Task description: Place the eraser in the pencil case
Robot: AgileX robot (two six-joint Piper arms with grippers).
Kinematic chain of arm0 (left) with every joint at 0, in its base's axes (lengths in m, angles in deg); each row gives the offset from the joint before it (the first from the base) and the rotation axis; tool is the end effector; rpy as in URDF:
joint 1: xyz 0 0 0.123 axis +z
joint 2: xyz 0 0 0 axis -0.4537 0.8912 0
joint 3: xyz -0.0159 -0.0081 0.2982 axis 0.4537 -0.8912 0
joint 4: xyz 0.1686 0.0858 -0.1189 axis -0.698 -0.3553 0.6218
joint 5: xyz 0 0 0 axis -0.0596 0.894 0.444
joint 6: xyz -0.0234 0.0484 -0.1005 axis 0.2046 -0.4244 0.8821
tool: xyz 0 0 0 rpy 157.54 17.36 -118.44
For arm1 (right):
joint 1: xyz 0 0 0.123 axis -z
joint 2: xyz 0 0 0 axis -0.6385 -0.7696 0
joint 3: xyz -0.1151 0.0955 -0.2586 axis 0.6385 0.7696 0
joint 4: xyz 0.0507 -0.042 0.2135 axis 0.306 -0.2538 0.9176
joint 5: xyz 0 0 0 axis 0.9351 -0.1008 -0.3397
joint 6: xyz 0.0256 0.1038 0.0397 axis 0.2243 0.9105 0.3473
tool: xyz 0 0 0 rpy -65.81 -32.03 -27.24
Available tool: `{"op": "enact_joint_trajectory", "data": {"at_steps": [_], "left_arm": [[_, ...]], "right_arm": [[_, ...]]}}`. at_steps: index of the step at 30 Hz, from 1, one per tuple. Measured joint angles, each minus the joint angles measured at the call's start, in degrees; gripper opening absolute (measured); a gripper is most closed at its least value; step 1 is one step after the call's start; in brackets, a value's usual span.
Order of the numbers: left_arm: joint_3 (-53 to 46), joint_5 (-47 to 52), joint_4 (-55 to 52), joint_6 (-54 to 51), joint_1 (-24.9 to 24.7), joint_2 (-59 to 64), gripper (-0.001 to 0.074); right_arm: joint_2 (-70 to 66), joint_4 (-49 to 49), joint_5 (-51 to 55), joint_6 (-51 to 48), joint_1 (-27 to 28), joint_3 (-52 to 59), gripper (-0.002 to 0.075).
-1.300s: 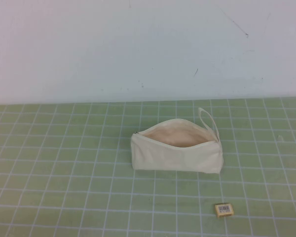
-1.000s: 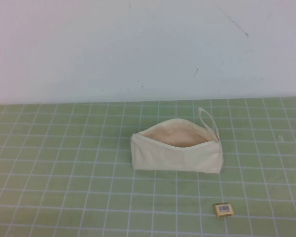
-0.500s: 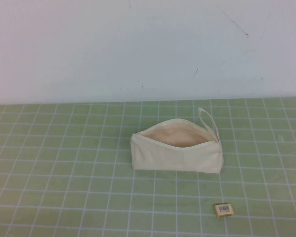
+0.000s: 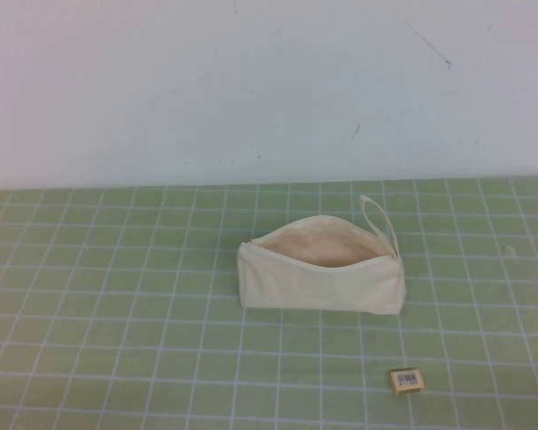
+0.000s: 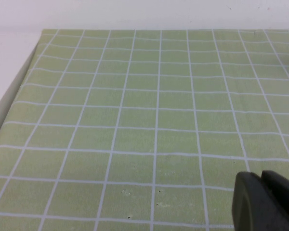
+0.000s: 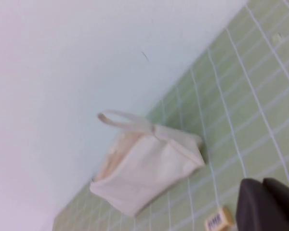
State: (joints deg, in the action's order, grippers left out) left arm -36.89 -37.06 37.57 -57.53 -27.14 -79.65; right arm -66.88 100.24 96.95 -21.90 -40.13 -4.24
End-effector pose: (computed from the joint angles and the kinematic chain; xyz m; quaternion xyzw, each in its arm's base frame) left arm 0.0332 -0.0021 0.1710 -0.0225 0.7919 -0.0300 0.6095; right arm 0.0341 0.0212 0.1827 0.2784 0.7015 0.3543 0.5521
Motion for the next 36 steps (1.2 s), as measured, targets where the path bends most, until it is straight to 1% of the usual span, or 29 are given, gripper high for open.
{"op": "enact_joint_trajectory", "data": {"at_steps": [5, 8, 12, 15, 19, 22, 25, 29, 32, 34, 36], "left_arm": [[0.0, 0.0, 0.0, 0.0, 0.0, 0.0, -0.0003], [0.0, 0.0, 0.0, 0.0, 0.0, 0.0, -0.0003], [0.0, 0.0, 0.0, 0.0, 0.0, 0.0, -0.0003], [0.0, 0.0, 0.0, 0.0, 0.0, 0.0, -0.0003], [0.0, 0.0, 0.0, 0.0, 0.0, 0.0, -0.0003], [0.0, 0.0, 0.0, 0.0, 0.0, 0.0, -0.0003], [0.0, 0.0, 0.0, 0.0, 0.0, 0.0, -0.0003], [0.0, 0.0, 0.0, 0.0, 0.0, 0.0, -0.0003], [0.0, 0.0, 0.0, 0.0, 0.0, 0.0, -0.0003], [0.0, 0.0, 0.0, 0.0, 0.0, 0.0, -0.0003], [0.0, 0.0, 0.0, 0.0, 0.0, 0.0, -0.0003]], "right_arm": [[0.0, 2.7, -6.3, -5.5, 0.0, 0.0, -0.0001], [0.0, 2.8, -5.8, -12.4, 0.0, -0.4, -0.0001], [-0.4, 1.7, 3.1, -27.2, 0.0, -7.4, -0.0001], [-5.5, -4.4, 12.0, -32.4, 0.0, -16.4, -0.0001], [-16.8, -16.1, 25.7, -34.2, 0.0, -29.3, -0.0001], [-25.7, -21.0, 36.1, -34.7, 0.0, -39.1, -0.0001], [-34.6, -22.6, 44.0, -35.0, 0.0, -47.8, -0.0001], [-44.2, -22.3, 49.9, -35.3, 0.0, -54.2, -0.0001], [-50.9, -20.5, 53.6, -37.7, -0.4, -57.0, -0.0001], [-55.1, -19.8, 53.6, -39.0, -1.9, -58.0, -0.0001], [-60.2, -21.2, 53.5, -38.1, -6.2, -58.4, -0.0001]]}}
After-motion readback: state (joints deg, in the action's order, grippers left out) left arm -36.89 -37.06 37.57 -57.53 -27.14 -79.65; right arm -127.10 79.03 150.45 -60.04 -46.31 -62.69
